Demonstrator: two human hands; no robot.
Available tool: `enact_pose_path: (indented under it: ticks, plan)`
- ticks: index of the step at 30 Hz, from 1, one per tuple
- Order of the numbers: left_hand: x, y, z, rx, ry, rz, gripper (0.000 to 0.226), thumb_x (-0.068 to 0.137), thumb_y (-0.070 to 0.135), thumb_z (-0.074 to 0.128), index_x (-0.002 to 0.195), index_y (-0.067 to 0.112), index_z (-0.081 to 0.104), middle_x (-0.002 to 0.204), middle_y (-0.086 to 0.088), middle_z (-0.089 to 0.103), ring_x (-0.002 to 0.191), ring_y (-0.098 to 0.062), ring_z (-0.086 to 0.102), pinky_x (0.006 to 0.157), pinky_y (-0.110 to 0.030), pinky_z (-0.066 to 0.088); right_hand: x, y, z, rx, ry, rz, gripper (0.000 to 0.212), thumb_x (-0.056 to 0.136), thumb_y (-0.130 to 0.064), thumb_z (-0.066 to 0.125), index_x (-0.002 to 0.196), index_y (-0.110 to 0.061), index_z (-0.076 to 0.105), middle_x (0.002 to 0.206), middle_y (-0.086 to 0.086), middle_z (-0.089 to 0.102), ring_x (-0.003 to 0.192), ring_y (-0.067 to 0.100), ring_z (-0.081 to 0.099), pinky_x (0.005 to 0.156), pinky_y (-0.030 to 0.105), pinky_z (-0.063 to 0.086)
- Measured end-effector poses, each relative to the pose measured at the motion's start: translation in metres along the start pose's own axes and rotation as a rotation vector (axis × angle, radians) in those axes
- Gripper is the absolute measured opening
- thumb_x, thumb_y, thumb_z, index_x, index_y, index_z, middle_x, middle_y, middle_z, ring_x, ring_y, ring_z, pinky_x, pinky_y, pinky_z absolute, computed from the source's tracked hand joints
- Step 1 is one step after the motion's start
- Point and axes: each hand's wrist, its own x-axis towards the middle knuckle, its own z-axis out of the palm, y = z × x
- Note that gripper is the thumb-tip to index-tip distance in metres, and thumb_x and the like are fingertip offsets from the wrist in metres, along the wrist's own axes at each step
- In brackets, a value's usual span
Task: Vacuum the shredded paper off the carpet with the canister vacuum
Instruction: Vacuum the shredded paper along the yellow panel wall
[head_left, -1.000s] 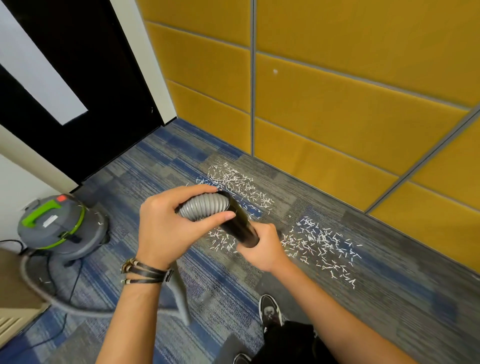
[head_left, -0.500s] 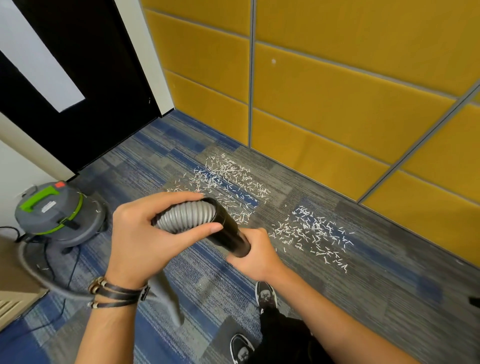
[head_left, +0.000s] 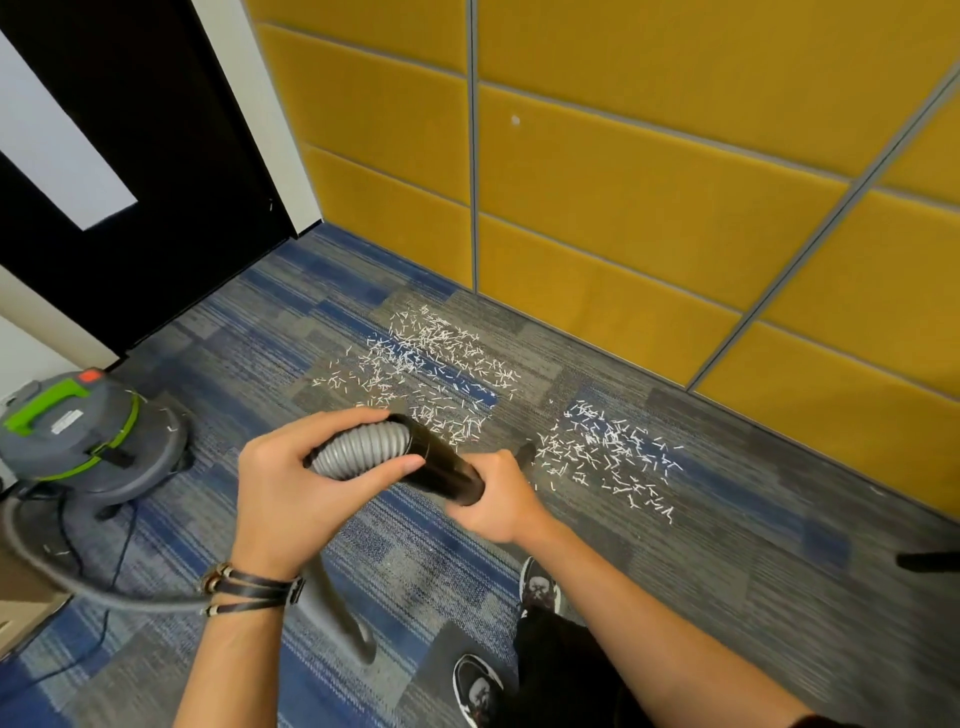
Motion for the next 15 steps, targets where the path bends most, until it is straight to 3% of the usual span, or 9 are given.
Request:
enact_pose_path:
  ticks: [5,8,10,15]
  plan:
    - [0.001,0.019,-0.009,0.053,0.019,0.061,0.045,0.069,0.049,0.094,0.105,0.025,0.082,0.101,0.013,0.078,0.094,-0.008,0.076,0.086,-0.035,0.061,-0.011,-0.008,0.008,0.062,0.061,-0.001,0.018,0.07,-0.011,0.073,0.063,-0.012,0.056,0.057,0.008,0.058,0.049,0.009,0.045,0.051,0.029,0.038]
    - [-0.001,0.031,-0.014,0.08,0.028,0.095,0.046,0.07,0.051,0.093,0.105,0.025,0.082,0.102,0.013,0.078,0.093,-0.007,0.076,0.084,-0.037,0.062,-0.016,-0.017,0.008,0.077,0.074,-0.002,0.034,0.069,-0.006,0.073,0.056,-0.024,0.047,0.048,-0.008,0.048,0.045,0.004,0.038,0.048,0.02,0.031]
    - [-0.006,0.036,-0.016,0.091,0.029,0.113,0.046,0.069,0.051,0.093,0.105,0.025,0.082,0.102,0.014,0.078,0.092,-0.006,0.076,0.084,-0.034,0.062,-0.023,-0.02,0.01,0.075,0.075,-0.006,0.043,0.069,-0.003,0.073,0.055,-0.029,0.042,0.045,-0.015,0.044,0.043,0.004,0.037,0.047,0.018,0.027]
    - [-0.023,0.046,-0.019,0.038,0.018,0.06,0.047,0.066,0.054,0.092,0.101,0.025,0.081,0.1,0.016,0.078,0.09,-0.003,0.075,0.085,-0.018,0.055,-0.047,-0.02,0.007,0.085,0.064,-0.036,0.043,0.068,-0.006,0.073,0.055,-0.03,0.039,0.047,-0.013,0.04,0.045,0.005,0.035,0.048,0.017,0.025]
